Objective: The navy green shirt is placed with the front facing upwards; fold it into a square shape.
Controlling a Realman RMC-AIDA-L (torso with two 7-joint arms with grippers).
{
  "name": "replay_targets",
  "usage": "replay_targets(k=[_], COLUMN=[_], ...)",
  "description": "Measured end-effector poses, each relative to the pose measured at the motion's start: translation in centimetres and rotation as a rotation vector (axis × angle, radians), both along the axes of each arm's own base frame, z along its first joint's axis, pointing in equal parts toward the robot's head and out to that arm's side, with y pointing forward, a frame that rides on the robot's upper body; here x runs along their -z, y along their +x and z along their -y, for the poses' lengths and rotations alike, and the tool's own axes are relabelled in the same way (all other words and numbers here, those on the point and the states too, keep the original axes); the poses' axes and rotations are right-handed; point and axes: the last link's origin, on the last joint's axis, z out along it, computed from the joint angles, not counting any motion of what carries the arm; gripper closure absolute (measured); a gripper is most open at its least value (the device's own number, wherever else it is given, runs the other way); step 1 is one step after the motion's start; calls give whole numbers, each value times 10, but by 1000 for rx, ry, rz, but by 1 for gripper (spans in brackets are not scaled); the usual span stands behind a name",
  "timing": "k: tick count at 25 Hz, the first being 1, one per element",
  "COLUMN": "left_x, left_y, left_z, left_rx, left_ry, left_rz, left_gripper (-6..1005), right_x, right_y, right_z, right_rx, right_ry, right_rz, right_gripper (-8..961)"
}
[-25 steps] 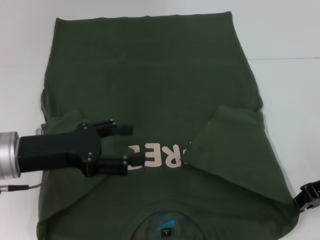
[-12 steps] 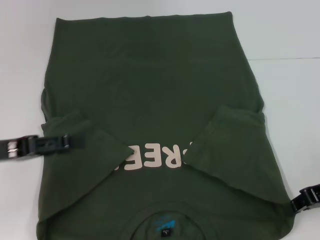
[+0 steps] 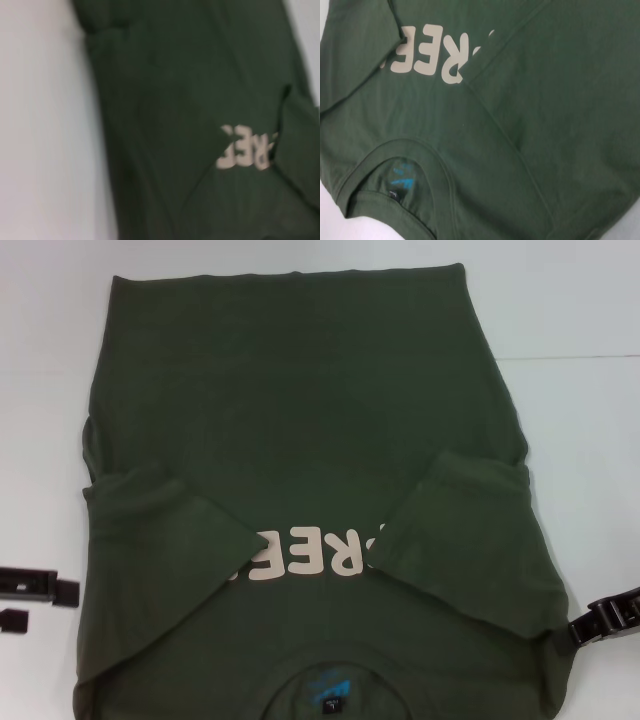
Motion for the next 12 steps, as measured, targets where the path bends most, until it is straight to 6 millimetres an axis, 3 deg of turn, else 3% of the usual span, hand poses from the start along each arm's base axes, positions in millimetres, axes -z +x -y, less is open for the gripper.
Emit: replay_targets(k=[12], left_x=[27], left_y=[11], left_z=[-4], left_rx=[-57], left_ry=[-132], left_rz=[-194], left_gripper=[108], right_x=[2], right_y=[-1], right_z=[0], right_rx=[-16], right_ry=[8], right_rz=[-22], right_gripper=[910])
